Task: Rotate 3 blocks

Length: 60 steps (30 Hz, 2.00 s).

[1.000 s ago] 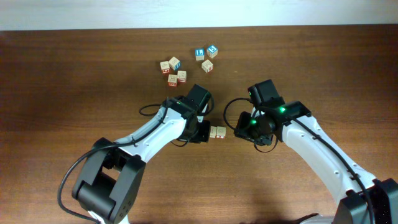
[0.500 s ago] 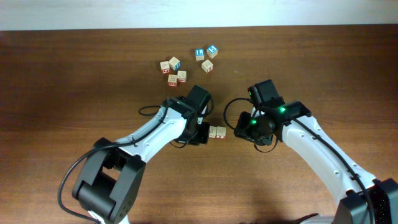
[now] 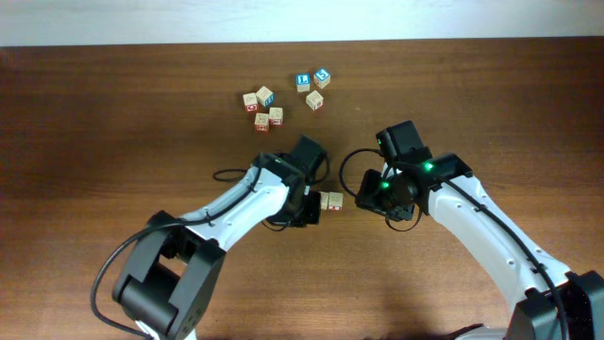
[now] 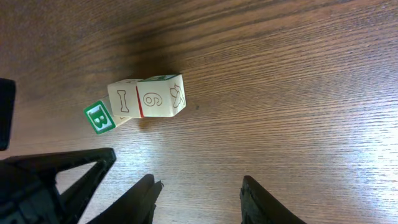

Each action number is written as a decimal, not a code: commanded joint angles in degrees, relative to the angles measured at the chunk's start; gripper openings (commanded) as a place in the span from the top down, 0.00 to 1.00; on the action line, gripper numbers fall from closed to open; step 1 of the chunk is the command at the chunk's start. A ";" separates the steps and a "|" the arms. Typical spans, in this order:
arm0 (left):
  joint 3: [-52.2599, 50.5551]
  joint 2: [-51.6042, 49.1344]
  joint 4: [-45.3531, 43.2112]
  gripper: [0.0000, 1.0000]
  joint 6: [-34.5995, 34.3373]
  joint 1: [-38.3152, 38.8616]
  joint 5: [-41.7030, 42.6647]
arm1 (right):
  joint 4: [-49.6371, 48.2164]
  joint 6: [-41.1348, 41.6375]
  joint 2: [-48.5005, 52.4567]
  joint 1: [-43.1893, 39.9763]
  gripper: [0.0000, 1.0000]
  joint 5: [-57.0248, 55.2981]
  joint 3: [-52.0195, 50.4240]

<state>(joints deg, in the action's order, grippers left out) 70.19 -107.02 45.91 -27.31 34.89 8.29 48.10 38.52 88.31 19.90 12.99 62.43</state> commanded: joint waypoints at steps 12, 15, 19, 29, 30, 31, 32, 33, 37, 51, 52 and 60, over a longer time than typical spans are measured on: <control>-2.05 0.74 -7.78 1.00 -1.36 0.22 -4.79 | 0.07 -0.63 0.20 -0.04 0.55 -0.79 -0.42; -2.05 0.74 -8.41 1.00 -1.36 0.22 -5.16 | 0.07 -0.63 0.20 -0.04 0.55 -0.79 -0.42; -2.05 0.74 -8.55 1.00 -1.36 0.22 -5.14 | 0.04 -0.63 0.20 -0.04 0.55 -0.79 -0.42; -0.66 1.25 -8.04 1.00 2.71 0.20 -3.02 | -0.35 -0.63 0.17 -0.04 0.56 -0.72 -0.39; 0.52 1.92 -6.43 1.00 4.33 0.13 -3.21 | -0.35 -0.63 0.13 -0.07 0.56 -0.59 -0.39; 1.53 2.71 -5.03 1.00 5.51 -0.17 -3.23 | -0.33 -0.68 0.04 -0.11 0.56 -0.33 -0.22; 2.75 3.76 -3.34 1.00 6.45 -0.87 -3.21 | -0.33 -1.66 0.00 -0.11 0.56 0.35 0.20; 3.85 4.66 -1.70 1.00 6.86 -1.86 -3.21 | -0.04 -2.60 -0.17 -0.11 0.56 0.85 0.85; 8.02 7.10 5.66 1.00 8.72 -9.22 -3.08 | 2.91 -2.71 -0.61 -0.09 0.59 0.52 2.91; 6.12 -2.03 2.95 1.00 16.96 -16.44 4.50 | -6.71 2.43 12.59 -0.04 0.96 1.01 0.22; 6.12 -2.34 2.78 1.00 16.98 -16.44 4.59 | -8.00 2.36 13.33 -0.04 0.96 1.01 0.22; 6.12 -2.38 2.36 1.00 16.94 -16.44 4.61 | -11.91 2.23 15.69 -0.04 0.96 3.23 0.22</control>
<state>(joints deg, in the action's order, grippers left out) 76.71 -109.10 48.38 -11.51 18.39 12.03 36.71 40.49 102.00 19.90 14.52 63.18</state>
